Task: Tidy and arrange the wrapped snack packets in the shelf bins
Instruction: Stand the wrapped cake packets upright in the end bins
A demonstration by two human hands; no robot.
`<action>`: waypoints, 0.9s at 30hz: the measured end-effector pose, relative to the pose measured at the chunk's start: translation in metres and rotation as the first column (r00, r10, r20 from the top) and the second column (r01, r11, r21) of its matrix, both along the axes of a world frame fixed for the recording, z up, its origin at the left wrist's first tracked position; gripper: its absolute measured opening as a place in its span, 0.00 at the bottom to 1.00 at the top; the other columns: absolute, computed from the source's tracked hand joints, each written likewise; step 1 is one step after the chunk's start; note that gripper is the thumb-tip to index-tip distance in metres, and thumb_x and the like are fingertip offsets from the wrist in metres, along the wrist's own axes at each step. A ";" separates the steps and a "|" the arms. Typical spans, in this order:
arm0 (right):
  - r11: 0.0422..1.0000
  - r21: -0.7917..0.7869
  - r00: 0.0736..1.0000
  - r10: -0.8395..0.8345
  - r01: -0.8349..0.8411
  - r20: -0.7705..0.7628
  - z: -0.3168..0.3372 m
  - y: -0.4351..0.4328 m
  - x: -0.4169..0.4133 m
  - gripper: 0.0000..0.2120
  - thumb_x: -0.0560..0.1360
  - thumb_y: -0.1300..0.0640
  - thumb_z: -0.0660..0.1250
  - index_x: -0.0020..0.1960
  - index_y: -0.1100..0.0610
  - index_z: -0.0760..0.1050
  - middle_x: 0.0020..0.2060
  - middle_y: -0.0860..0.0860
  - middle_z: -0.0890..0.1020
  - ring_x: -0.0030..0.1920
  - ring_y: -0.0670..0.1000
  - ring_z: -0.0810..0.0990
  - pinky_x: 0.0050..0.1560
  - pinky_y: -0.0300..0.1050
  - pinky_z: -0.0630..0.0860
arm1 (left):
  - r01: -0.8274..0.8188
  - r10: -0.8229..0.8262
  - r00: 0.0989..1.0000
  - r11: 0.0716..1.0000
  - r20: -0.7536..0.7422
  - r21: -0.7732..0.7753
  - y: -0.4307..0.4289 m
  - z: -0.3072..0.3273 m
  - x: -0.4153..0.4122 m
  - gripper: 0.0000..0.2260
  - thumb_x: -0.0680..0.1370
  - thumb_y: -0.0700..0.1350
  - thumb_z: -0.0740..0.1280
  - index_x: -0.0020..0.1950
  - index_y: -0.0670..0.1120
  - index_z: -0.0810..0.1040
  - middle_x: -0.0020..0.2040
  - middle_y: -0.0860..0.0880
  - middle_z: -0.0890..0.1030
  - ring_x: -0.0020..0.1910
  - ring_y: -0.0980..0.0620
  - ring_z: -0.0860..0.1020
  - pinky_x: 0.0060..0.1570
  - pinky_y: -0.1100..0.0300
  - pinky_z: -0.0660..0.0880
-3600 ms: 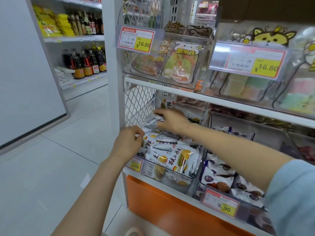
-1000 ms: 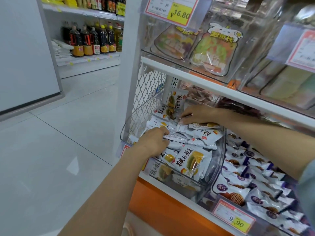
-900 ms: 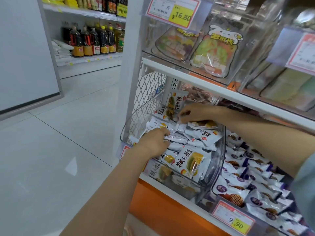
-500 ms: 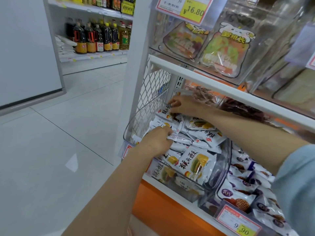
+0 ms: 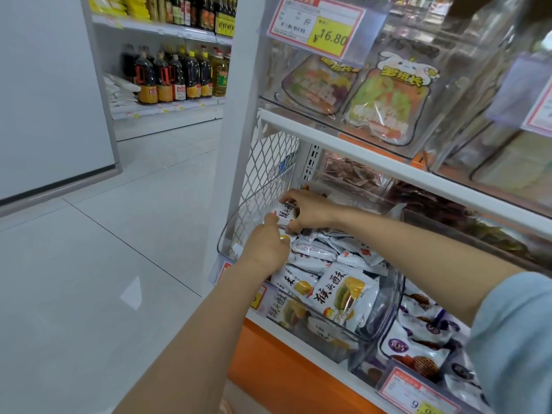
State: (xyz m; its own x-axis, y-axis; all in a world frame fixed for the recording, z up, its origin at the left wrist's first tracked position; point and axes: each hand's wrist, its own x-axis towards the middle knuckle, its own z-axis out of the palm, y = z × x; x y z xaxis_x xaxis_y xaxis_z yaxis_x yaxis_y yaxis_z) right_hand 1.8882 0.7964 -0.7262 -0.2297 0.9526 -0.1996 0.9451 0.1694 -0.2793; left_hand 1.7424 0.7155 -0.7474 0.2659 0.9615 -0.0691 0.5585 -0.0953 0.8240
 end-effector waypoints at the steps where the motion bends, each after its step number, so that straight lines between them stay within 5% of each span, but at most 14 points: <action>1: 1.000 -0.004 0.999 -0.007 0.007 -0.046 0.002 -0.003 0.002 0.33 0.68 0.55 0.74 0.69 0.52 0.64 0.51 0.51 0.77 0.45 0.49 0.77 0.47 0.51 0.78 | -0.022 0.023 0.999 1.000 0.048 -0.021 0.000 0.000 -0.001 0.22 0.81 0.44 0.58 0.73 0.44 0.56 0.60 0.38 0.75 0.56 0.41 0.75 0.49 0.55 0.71; 5: 0.994 0.102 0.978 0.054 -0.034 -0.200 0.010 -0.022 0.010 0.35 0.67 0.54 0.75 0.69 0.48 0.62 0.52 0.50 0.77 0.43 0.46 0.75 0.43 0.44 0.74 | -0.079 0.101 0.958 0.993 0.269 -0.091 0.000 0.004 0.000 0.23 0.81 0.50 0.59 0.73 0.54 0.54 0.51 0.46 0.76 0.47 0.46 0.77 0.42 0.59 0.72; 9: 0.987 0.000 0.938 0.152 -0.160 -0.312 0.016 -0.044 0.017 0.39 0.65 0.52 0.77 0.72 0.50 0.63 0.67 0.48 0.70 0.63 0.46 0.71 0.65 0.41 0.68 | -0.076 0.105 0.918 0.993 0.381 -0.091 -0.004 0.010 0.007 0.13 0.78 0.49 0.65 0.62 0.52 0.72 0.59 0.43 0.78 0.54 0.43 0.79 0.57 0.48 0.75; 12: 0.985 -0.078 0.906 0.110 -0.155 -0.408 0.029 -0.048 0.025 0.23 0.72 0.55 0.72 0.66 0.52 0.72 0.60 0.46 0.77 0.60 0.44 0.76 0.61 0.40 0.72 | -0.137 0.168 0.891 0.985 0.422 -0.104 -0.008 0.012 0.008 0.08 0.76 0.46 0.67 0.55 0.49 0.76 0.52 0.46 0.77 0.51 0.43 0.80 0.55 0.49 0.77; 14: 0.997 0.073 0.890 0.011 0.025 -0.455 0.039 -0.042 0.031 0.12 0.75 0.56 0.69 0.58 0.52 0.76 0.52 0.44 0.80 0.53 0.44 0.79 0.56 0.40 0.75 | -0.183 0.212 0.864 0.977 0.458 -0.108 -0.010 0.013 0.005 0.06 0.76 0.44 0.68 0.52 0.49 0.75 0.45 0.49 0.76 0.43 0.44 0.81 0.51 0.50 0.78; 17: 0.975 0.175 0.952 -0.082 0.138 -0.295 0.044 -0.022 0.041 0.17 0.74 0.56 0.69 0.62 0.50 0.73 0.58 0.48 0.77 0.61 0.50 0.76 0.60 0.39 0.71 | -0.218 0.228 0.878 0.973 0.420 -0.072 -0.007 0.012 0.000 0.06 0.77 0.40 0.66 0.51 0.47 0.73 0.47 0.51 0.75 0.41 0.44 0.78 0.42 0.56 0.77; 21: 0.999 -0.052 0.992 0.005 0.001 0.126 0.029 -0.004 0.036 0.36 0.71 0.48 0.72 0.74 0.51 0.59 0.72 0.52 0.65 0.69 0.53 0.66 0.60 0.38 0.62 | -0.217 0.217 0.915 0.976 0.340 -0.039 -0.004 0.009 -0.005 0.07 0.77 0.38 0.65 0.52 0.48 0.73 0.53 0.50 0.73 0.54 0.41 0.77 0.47 0.59 0.72; 27: 0.966 0.219 0.986 -0.156 0.139 0.062 0.022 0.019 0.035 0.22 0.73 0.55 0.69 0.64 0.54 0.70 0.58 0.56 0.78 0.52 0.55 0.78 0.54 0.49 0.77 | -0.229 0.231 0.919 0.972 0.319 -0.045 0.000 0.006 -0.011 0.08 0.78 0.38 0.64 0.54 0.49 0.74 0.53 0.51 0.72 0.48 0.46 0.78 0.49 0.57 0.76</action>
